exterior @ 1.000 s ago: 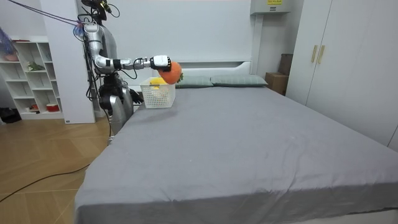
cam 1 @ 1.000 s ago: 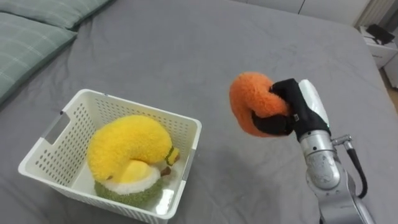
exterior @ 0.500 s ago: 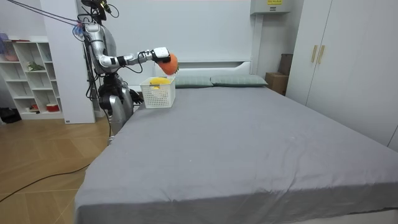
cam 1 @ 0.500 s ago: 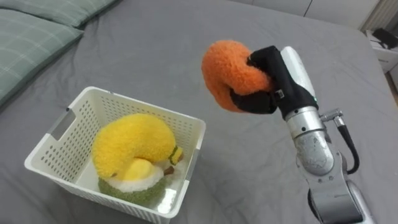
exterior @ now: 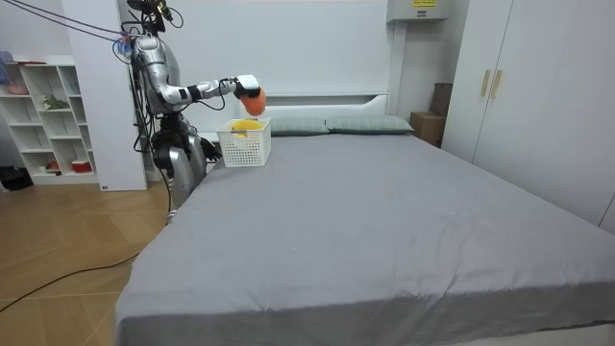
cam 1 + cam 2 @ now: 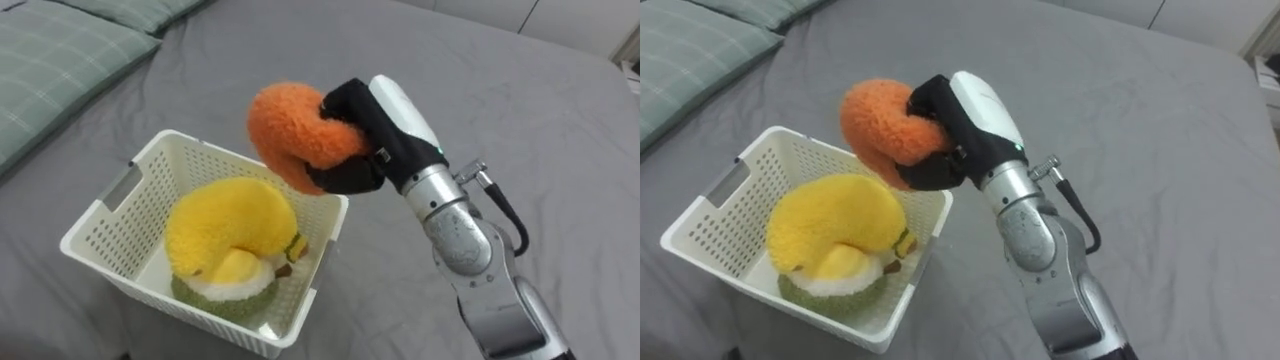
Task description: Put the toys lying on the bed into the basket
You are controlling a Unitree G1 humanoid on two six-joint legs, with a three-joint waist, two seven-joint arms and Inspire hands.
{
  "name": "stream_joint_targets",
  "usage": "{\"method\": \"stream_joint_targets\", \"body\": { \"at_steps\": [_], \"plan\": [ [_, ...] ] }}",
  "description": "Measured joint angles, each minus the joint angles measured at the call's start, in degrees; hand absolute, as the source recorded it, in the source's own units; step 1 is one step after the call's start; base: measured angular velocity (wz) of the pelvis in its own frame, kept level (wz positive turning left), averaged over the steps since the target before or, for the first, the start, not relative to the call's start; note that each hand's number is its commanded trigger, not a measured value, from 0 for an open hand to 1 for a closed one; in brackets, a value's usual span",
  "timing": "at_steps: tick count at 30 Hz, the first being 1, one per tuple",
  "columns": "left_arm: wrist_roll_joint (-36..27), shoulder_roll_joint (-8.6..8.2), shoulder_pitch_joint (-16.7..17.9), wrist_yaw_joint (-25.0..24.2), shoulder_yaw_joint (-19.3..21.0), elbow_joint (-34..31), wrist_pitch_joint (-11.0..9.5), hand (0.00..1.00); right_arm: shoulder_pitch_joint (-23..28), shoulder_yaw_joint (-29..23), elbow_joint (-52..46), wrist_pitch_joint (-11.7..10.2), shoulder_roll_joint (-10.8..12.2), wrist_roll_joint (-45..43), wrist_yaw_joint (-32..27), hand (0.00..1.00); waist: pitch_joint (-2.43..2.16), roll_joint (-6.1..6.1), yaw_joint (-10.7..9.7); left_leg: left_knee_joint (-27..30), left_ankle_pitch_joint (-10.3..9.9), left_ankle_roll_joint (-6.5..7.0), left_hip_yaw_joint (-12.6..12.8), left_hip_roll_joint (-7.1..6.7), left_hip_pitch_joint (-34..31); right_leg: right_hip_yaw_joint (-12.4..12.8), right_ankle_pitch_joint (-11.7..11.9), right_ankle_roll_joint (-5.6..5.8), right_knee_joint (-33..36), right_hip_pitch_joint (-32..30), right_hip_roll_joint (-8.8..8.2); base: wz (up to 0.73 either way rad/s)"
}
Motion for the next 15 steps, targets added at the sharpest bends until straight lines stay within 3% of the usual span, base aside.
{"method": "stream_joint_targets", "body": {
  "at_steps": [2,4,7,15],
  "plan": [
    [0.0,0.05,-0.3,0.1,-0.1,0.0,0.0,0.00,-1.2,0.8,0.0,0.0,0.1,0.1,0.7,0.75,0.14,-0.30,0.1,0.0,0.0,0.00,-0.3,0.00,-0.2,-0.4,0.0,0.00,0.0,-0.1,-0.01,0.06],
    [0.0,0.08,-0.6,0.2,-0.4,0.0,0.0,0.00,-1.4,1.4,0.0,0.0,0.1,0.2,1.0,0.51,0.16,-0.62,0.7,0.0,0.0,0.00,-0.6,-0.02,-0.4,-0.6,0.0,0.00,0.0,-0.2,-0.02,0.08],
    [-0.1,0.07,-1.1,0.3,-1.0,0.0,0.0,0.00,-1.4,3.5,0.1,0.0,0.2,0.2,1.2,0.00,0.33,-0.64,1.2,0.0,0.0,0.01,-1.1,-0.08,-0.6,-0.8,0.0,0.00,-0.1,-0.2,-0.05,0.08],
    [0.0,-0.07,-1.6,0.3,-0.9,0.0,-0.1,0.00,-1.4,5.0,0.3,-0.1,0.1,0.2,2.5,0.00,0.81,-0.26,1.6,0.0,0.0,0.00,-1.4,-0.07,-0.7,-0.8,0.0,0.00,-0.1,-0.2,-0.01,0.02]
  ]
}}
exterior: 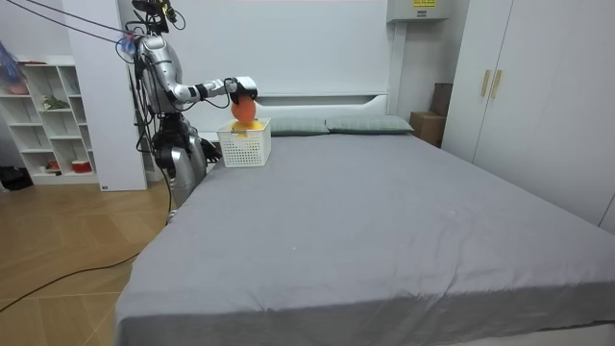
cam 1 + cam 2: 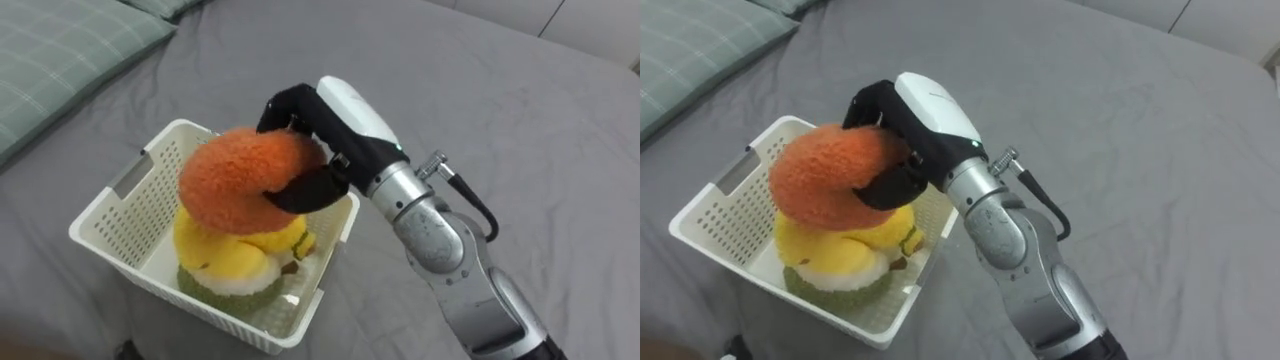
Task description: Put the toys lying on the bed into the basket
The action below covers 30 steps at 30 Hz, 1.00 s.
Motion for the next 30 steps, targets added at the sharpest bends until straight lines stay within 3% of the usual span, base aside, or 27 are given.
{"method": "stream_joint_targets", "body": {
  "at_steps": [7,30],
  "plan": [
    [0.0,-0.02,-0.4,0.0,0.0,0.3,-0.1,0.00,0.0,0.3,1.5,0.0,-0.2,-0.1,0.4,0.00,0.02,0.03,1.1,0.0,0.0,0.00,0.0,-0.01,0.0,0.0,0.0,0.00,0.0,0.0,0.02,0.00],
    [0.0,0.20,-1.3,0.0,0.1,1.6,0.1,0.00,0.2,1.5,4.5,-0.1,-0.3,-0.6,-1.9,0.00,0.01,0.12,1.1,0.1,0.0,0.00,0.2,0.01,0.1,0.3,0.0,0.00,0.0,0.0,-0.01,0.00]
  ]
}}
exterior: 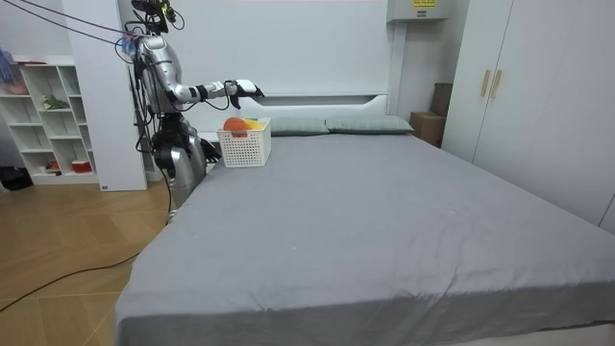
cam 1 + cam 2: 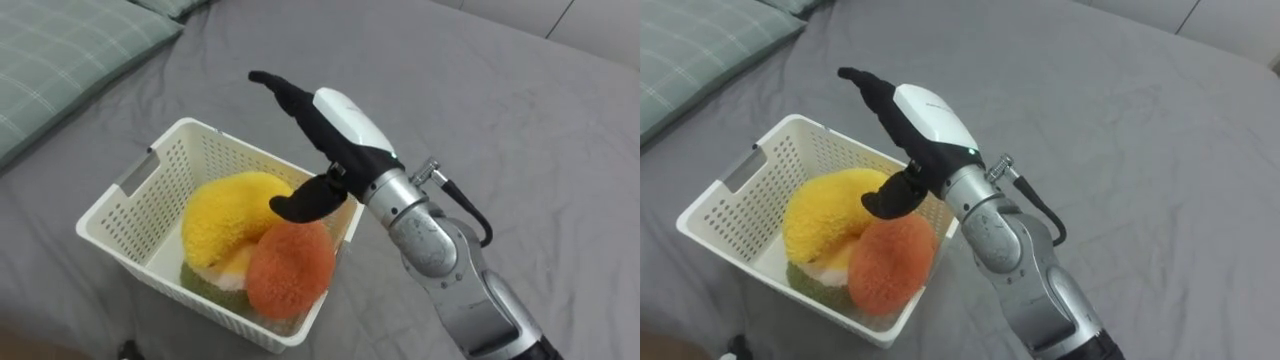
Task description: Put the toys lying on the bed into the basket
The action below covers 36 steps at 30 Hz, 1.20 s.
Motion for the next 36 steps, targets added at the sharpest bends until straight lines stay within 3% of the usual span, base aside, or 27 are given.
{"method": "stream_joint_targets", "body": {
  "at_steps": [6,12,19,23,27,29,36],
  "plan": [
    [0.0,-0.13,0.0,-0.1,0.0,0.0,0.6,0.00,1.0,0.0,0.2,0.0,-0.9,0.5,-1.6,0.00,-0.12,0.49,-0.4,0.1,0.0,0.00,0.2,0.00,0.2,0.3,0.0,0.00,0.0,0.0,0.00,0.00],
    [-0.2,-0.26,0.1,-0.2,0.6,1.4,0.7,0.00,5.7,-1.6,0.2,-0.3,-1.2,3.1,-1.6,0.00,-0.32,1.17,-2.3,0.0,0.0,0.00,1.2,0.05,0.8,1.6,0.0,0.00,0.0,0.1,0.02,-0.08],
    [-1.3,-0.41,1.5,-0.1,2.0,2.1,0.6,0.00,10.8,-10.3,0.2,-1.8,-1.4,10.1,-6.9,0.00,-0.43,2.07,-5.2,-0.1,0.0,0.01,3.3,0.16,1.2,3.3,0.0,-0.02,0.1,-0.1,0.12,-0.14],
    [-1.2,-0.72,3.0,-0.2,3.5,2.1,0.3,0.00,13.9,-16.4,0.2,-3.7,-1.8,13.3,-10.6,0.00,-1.12,2.98,-8.1,-0.1,0.0,0.04,3.7,0.16,1.4,3.8,0.1,0.00,0.2,0.0,0.13,-0.02],
    [-1.2,-0.48,4.9,0.0,3.5,2.1,-0.2,0.00,16.3,-20.8,0.9,-4.3,-2.1,15.7,-13.6,0.00,-1.03,3.55,-10.1,-0.3,-0.1,0.03,4.8,0.35,2.4,4.3,0.1,-0.02,0.3,0.2,0.27,-0.13],
    [-1.2,-0.49,6.0,0.4,3.9,2.1,-0.2,0.00,17.5,-23.9,4.3,-5.1,-2.1,16.1,-15.3,0.00,-0.95,3.51,-12.0,-0.4,-0.2,0.03,4.8,0.35,2.9,4.4,0.1,-0.03,0.2,0.7,0.33,0.00],
    [-1.1,-0.51,7.8,1.1,5.2,2.1,-0.3,0.00,18.4,-30.2,8.1,-5.2,-2.2,21.1,-18.7,0.00,-0.98,3.31,-14.1,-0.2,-0.5,-0.03,5.7,0.55,3.1,5.5,0.1,-0.03,0.2,0.6,0.59,-0.09]
  ]
}}
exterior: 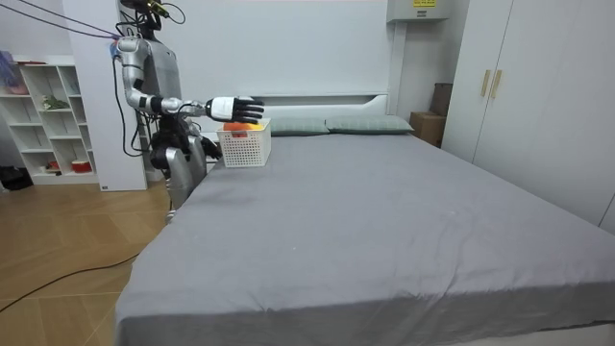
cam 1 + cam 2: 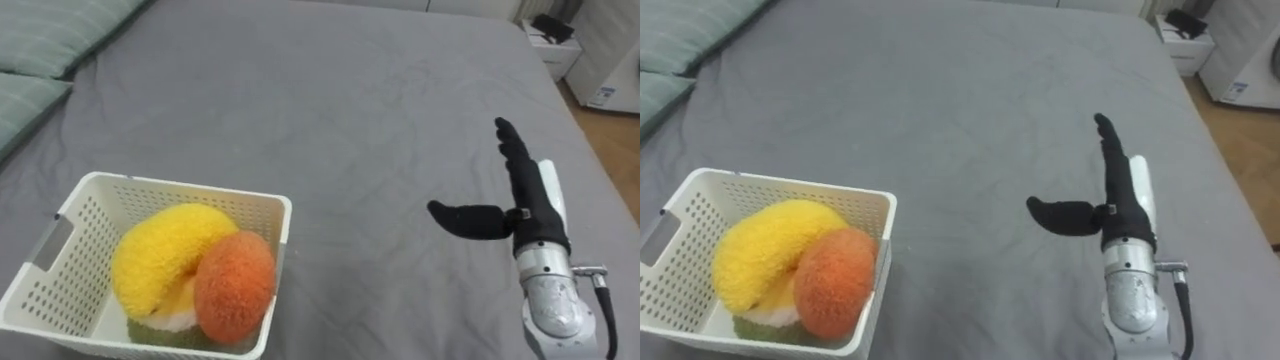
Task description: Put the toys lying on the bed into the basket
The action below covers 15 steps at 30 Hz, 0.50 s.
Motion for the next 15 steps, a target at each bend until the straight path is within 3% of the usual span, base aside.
{"method": "stream_joint_targets", "body": {
  "at_steps": [8,12,15],
  "plan": [
    [0.1,0.11,0.1,-0.3,0.5,-0.4,0.0,0.00,0.1,-1.7,-0.1,-1.8,0.0,10.8,-3.3,0.00,-0.12,-0.42,-0.6,0.0,-0.1,-0.09,0.7,0.18,-0.3,0.8,0.0,-0.05,-0.1,-0.8,0.24,-0.03],
    [0.0,-0.01,0.6,0.8,0.4,-0.3,0.0,0.00,1.1,-1.7,2.0,-2.9,0.0,25.1,-4.6,0.00,-0.10,-0.40,-0.7,0.0,-0.4,-0.28,1.4,0.49,0.1,1.1,0.1,-0.12,-0.1,-0.6,0.54,-0.06],
    [-1.3,-0.22,0.8,2.1,0.5,-0.3,0.0,0.00,1.3,-1.9,8.8,-2.9,0.2,37.5,-5.4,0.00,-0.05,-0.41,-1.5,0.1,-0.5,-0.25,1.5,0.56,0.0,1.0,0.1,-0.15,-0.1,-0.6,0.54,0.00]
  ]
}}
